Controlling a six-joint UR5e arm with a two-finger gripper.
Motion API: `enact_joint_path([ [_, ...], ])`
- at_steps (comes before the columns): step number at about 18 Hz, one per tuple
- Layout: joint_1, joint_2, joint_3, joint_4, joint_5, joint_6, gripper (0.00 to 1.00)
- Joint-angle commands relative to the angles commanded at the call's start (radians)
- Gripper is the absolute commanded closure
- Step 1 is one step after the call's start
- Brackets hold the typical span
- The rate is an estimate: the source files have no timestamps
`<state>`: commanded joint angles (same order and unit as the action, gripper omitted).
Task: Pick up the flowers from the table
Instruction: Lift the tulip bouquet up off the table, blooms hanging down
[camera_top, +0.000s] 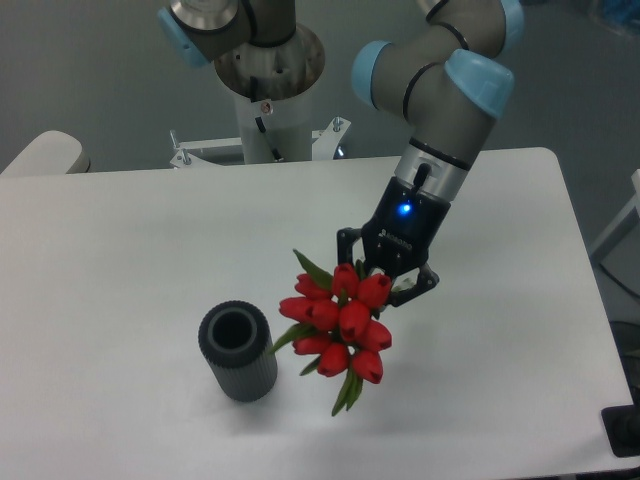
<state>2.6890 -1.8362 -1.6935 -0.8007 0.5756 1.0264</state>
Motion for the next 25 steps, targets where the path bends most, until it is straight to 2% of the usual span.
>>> enact_joint_path([
  [2,0.026,0.018,-0.006,0.000,-0.036,-0.015,0.78],
  [10,0.049,0.029,-0.006,0.000,-0.039,-0.017,0.78],
  [17,0.041,0.055,-0.027,0.002,-0.037,-0.023,0.78],
  [25,0.048,0.055,-0.015,0.002,-0.048,-0.026,0.78],
])
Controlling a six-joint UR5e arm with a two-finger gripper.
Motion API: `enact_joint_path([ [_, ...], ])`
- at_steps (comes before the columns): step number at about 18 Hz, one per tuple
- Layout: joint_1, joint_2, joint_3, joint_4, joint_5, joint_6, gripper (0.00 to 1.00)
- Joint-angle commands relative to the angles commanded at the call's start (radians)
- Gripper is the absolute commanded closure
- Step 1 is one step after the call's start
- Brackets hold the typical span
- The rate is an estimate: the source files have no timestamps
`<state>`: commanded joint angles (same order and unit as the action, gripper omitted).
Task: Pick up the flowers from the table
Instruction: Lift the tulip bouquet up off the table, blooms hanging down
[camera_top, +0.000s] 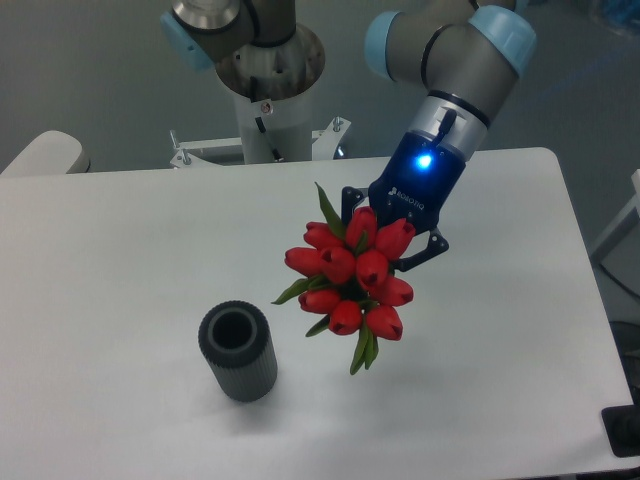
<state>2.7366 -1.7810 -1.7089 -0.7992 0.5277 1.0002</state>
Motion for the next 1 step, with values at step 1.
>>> enact_joint_path([
  [1,0.000,0.000,0.002,0.000,0.000,0.000,0.78],
])
